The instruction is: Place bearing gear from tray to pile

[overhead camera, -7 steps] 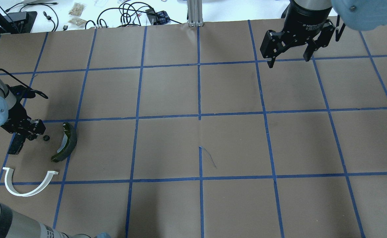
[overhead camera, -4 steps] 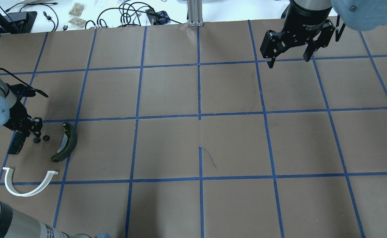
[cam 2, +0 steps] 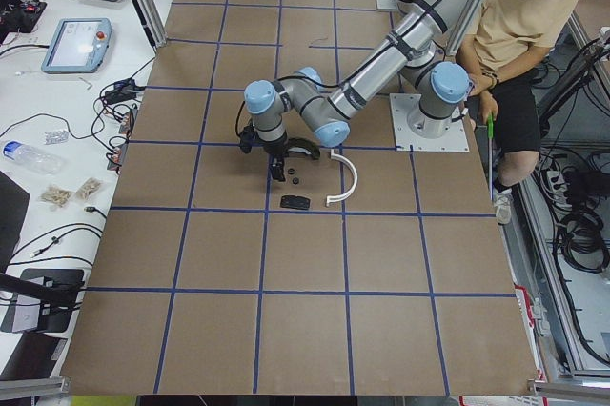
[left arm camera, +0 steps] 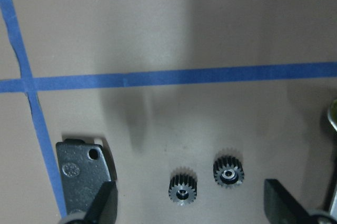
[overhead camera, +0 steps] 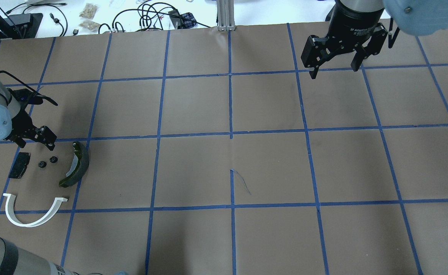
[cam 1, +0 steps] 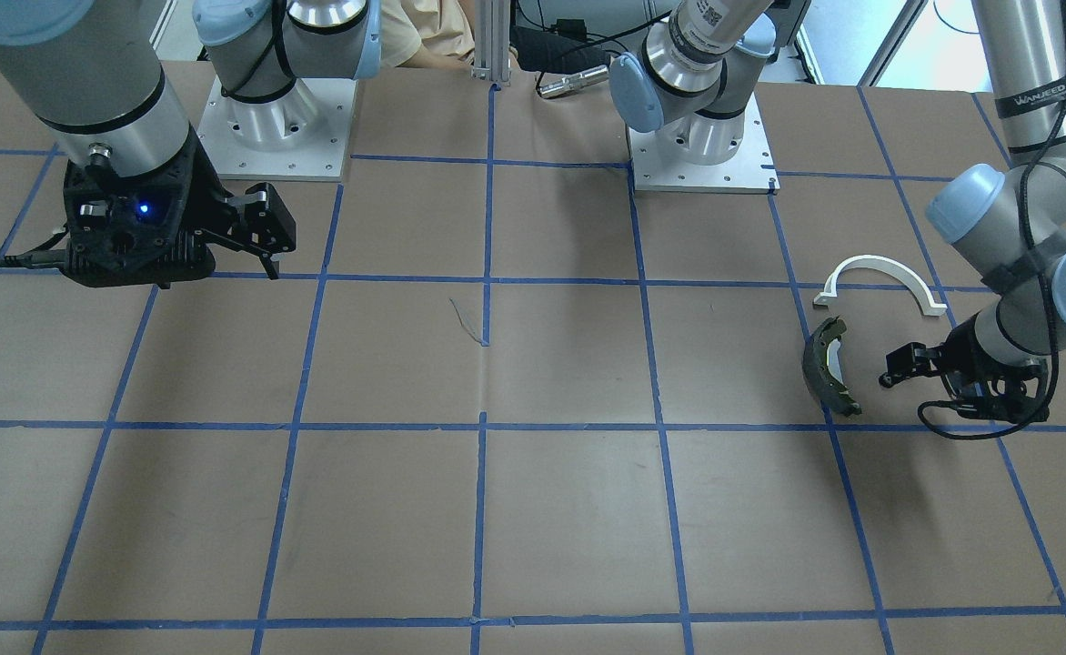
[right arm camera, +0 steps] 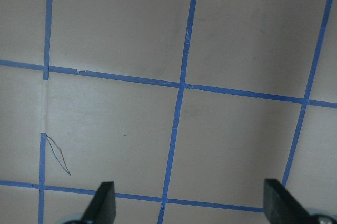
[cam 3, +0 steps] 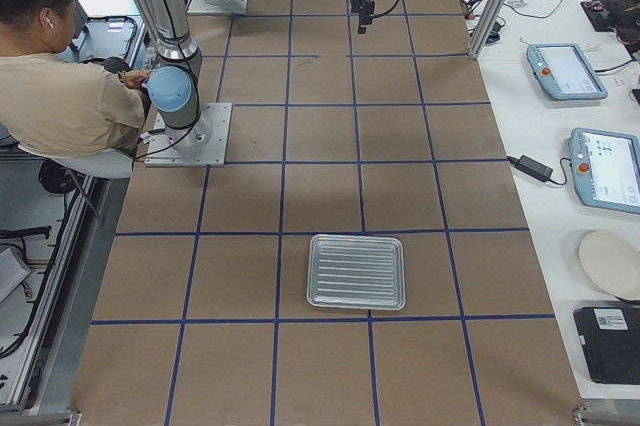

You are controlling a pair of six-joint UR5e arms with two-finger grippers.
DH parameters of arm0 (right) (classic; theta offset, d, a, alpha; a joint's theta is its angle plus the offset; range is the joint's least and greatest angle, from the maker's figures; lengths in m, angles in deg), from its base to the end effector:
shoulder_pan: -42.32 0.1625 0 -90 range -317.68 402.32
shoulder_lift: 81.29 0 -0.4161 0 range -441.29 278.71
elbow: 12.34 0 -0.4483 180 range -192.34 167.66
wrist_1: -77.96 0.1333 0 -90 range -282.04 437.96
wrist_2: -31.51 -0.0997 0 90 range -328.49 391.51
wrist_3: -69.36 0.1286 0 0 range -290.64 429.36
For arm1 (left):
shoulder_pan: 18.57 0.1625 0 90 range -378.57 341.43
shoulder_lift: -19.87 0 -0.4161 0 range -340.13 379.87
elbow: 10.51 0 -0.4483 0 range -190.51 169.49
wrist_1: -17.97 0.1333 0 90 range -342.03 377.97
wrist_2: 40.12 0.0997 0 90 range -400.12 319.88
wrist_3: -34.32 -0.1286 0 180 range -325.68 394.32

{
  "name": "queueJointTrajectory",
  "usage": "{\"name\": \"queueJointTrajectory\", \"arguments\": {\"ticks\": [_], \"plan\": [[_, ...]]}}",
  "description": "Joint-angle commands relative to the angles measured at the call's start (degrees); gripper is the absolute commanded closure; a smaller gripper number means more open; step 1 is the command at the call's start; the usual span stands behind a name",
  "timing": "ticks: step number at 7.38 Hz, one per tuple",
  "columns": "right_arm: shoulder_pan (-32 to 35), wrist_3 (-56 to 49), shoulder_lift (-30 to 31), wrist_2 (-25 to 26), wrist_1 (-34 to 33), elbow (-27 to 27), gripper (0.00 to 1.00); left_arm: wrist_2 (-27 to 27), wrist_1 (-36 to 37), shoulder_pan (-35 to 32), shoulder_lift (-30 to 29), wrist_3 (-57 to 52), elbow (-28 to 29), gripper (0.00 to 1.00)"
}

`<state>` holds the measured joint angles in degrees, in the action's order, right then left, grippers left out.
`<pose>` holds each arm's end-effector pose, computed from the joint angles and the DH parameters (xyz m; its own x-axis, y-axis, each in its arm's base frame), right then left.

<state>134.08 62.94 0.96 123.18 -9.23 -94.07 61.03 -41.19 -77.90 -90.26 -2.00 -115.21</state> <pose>0.1479 -0.5946 0.4464 -0.9894 -0.1433 0.0245 -0.1422 0.9889 0.0430 0.2137 -0.5730 0.1643 -0.9869 0.1143 -0.1142 0.0939 0.9809 0.1703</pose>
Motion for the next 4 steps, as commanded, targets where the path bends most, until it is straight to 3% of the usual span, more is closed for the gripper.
{"name": "queueJointTrajectory", "arguments": {"ticks": [1, 2, 4], "plan": [[0.0, 0.0, 0.02, 0.0, -0.09, 0.0, 0.0, -0.08, -13.55, -7.78, 5.69, 4.21, 7.02, 0.0], [0.0, 0.0, 0.02, 0.0, -0.09, 0.0, 0.0, -3.04, -19.7, -11.39, 8.68, 5.29, 11.15, 0.0], [0.0, 0.0, 0.02, 0.0, -0.09, 0.0, 0.0, -8.15, -28.44, -19.11, 11.95, 22.43, 17.66, 0.0]]}}
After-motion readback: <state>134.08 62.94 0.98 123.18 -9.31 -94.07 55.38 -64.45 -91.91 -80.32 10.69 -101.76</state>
